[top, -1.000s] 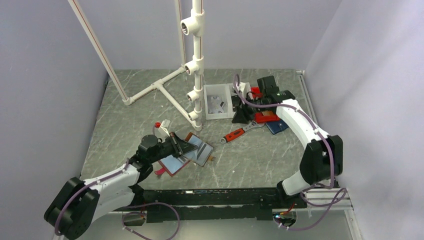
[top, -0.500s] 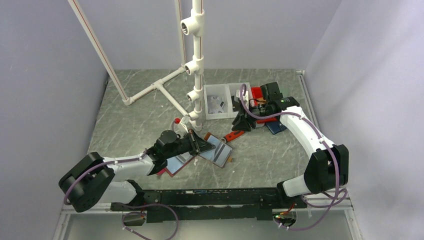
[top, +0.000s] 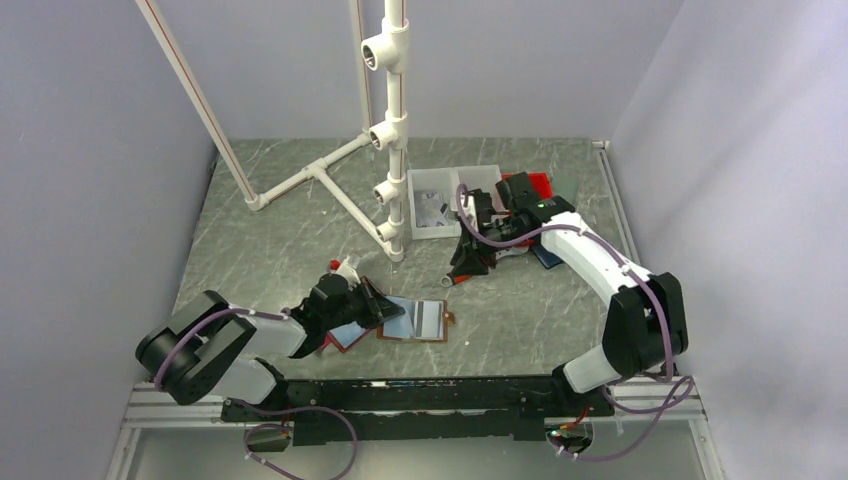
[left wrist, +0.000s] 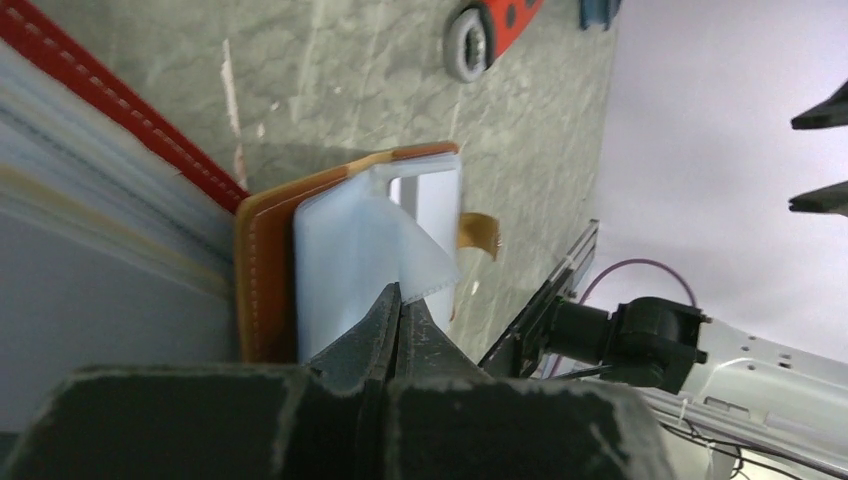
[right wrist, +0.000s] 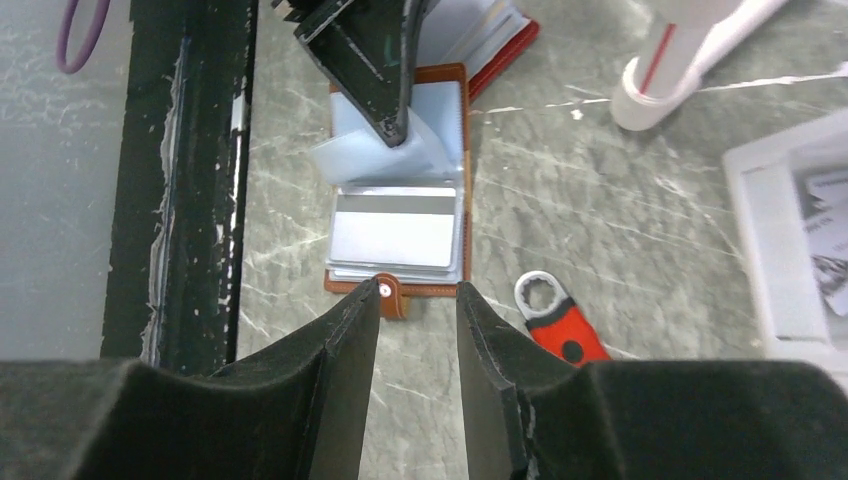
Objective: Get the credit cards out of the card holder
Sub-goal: Place the card holder at the center of the board, then remove the credit card from the card holder.
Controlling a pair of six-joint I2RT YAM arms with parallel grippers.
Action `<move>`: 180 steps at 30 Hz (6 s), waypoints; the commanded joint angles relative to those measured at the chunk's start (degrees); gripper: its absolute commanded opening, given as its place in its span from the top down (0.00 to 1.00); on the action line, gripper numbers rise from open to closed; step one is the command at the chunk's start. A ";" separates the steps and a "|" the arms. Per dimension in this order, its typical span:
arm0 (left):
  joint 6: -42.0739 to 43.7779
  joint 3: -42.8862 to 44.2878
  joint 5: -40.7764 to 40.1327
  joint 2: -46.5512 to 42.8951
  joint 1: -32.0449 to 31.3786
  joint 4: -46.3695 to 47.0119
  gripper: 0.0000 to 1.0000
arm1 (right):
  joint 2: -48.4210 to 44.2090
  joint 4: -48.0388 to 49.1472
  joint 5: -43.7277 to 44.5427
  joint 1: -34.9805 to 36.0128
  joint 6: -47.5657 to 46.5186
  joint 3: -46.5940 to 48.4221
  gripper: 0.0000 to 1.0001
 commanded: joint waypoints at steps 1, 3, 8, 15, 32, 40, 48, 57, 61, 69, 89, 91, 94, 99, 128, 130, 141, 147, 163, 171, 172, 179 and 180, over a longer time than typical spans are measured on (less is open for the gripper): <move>5.56 3.31 3.02 -3.40 0.64 -10.44 1.00 | 1.83 -0.20 1.33 3.22 -2.74 -0.15 0.63; 8.11 3.93 2.50 -6.35 0.62 -15.49 1.00 | 2.47 -0.14 2.25 4.78 -3.61 -0.46 0.63; 12.91 5.38 -1.08 -14.34 0.61 -29.93 1.00 | 2.81 0.52 2.65 8.48 -8.24 -2.61 0.63; 15.50 6.26 -5.51 -18.93 0.77 -41.56 0.89 | 2.89 4.04 3.79 12.76 -12.29 -6.55 0.63; 17.73 11.75 -10.52 -34.06 0.79 -58.88 0.53 | 8.30 14.92 18.36 23.06 -6.47 -8.75 0.80; 13.65 5.02 -3.26 -44.86 0.97 -42.10 0.47 | 10.59 14.29 16.84 23.57 -1.84 -5.81 0.89; 6.63 -1.78 0.46 -37.71 0.98 -19.93 0.54 | 10.76 13.83 15.83 22.27 -0.49 -4.92 0.93; 6.13 -1.20 1.74 -29.80 0.96 -14.58 0.53 | 10.64 13.70 16.20 21.97 -2.19 -5.61 0.94; 4.70 -0.77 -0.66 -28.83 0.97 -17.30 0.52 | 10.45 13.90 17.09 22.02 -2.67 -5.79 0.95; 2.69 2.01 -5.34 -28.64 0.96 -26.84 0.52 | 10.58 14.63 20.01 22.01 -3.50 -6.50 0.95; 0.63 1.89 -5.40 -25.38 0.96 -26.43 0.52 | 11.18 14.45 22.21 21.96 -4.04 -6.50 0.95; 0.67 2.05 -5.21 -24.92 1.01 -26.18 0.52 | 11.27 14.38 22.31 22.02 -4.12 -6.43 0.95; 0.65 2.09 -4.99 -24.31 0.97 -25.95 0.52 | 11.41 14.32 22.40 22.02 -4.21 -6.41 0.95; 0.42 2.03 -4.65 -23.44 0.97 -25.23 0.52 | 11.59 14.18 22.57 22.03 -4.30 -6.37 0.95; -0.93 3.36 0.27 -14.26 0.97 -19.07 0.54 | 13.03 13.19 24.81 21.99 -5.09 -5.85 0.98; -0.56 3.54 1.03 -13.33 0.99 -17.76 0.55 | 13.68 12.97 25.09 22.03 -5.17 -5.71 0.99; 0.81 3.49 3.86 -5.41 0.97 -11.57 0.67 | 15.43 12.28 26.35 22.03 -5.44 -5.27 1.00; 1.21 5.20 4.37 0.36 1.01 -13.09 0.62 | 16.02 12.21 26.09 22.24 -5.15 -5.09 1.00; -2.16 4.47 5.24 7.19 1.02 -7.03 0.71 | 18.41 11.86 22.18 27.32 -1.58 -2.74 1.00; -0.44 4.15 4.35 3.81 1.05 -8.84 0.87 | 18.67 12.56 20.20 27.13 1.33 -1.99 1.00; -0.31 4.06 4.86 3.86 0.99 -7.93 0.86 | 18.70 12.71 19.28 27.19 1.97 -1.79 1.00; -0.90 3.62 6.48 4.49 1.01 -3.13 0.80 | 19.71 15.00 15.77 27.18 7.57 -0.79 1.00; -1.10 3.42 6.33 4.50 0.97 -2.68 0.81 | 19.76 15.18 15.33 27.13 8.01 -0.74 1.00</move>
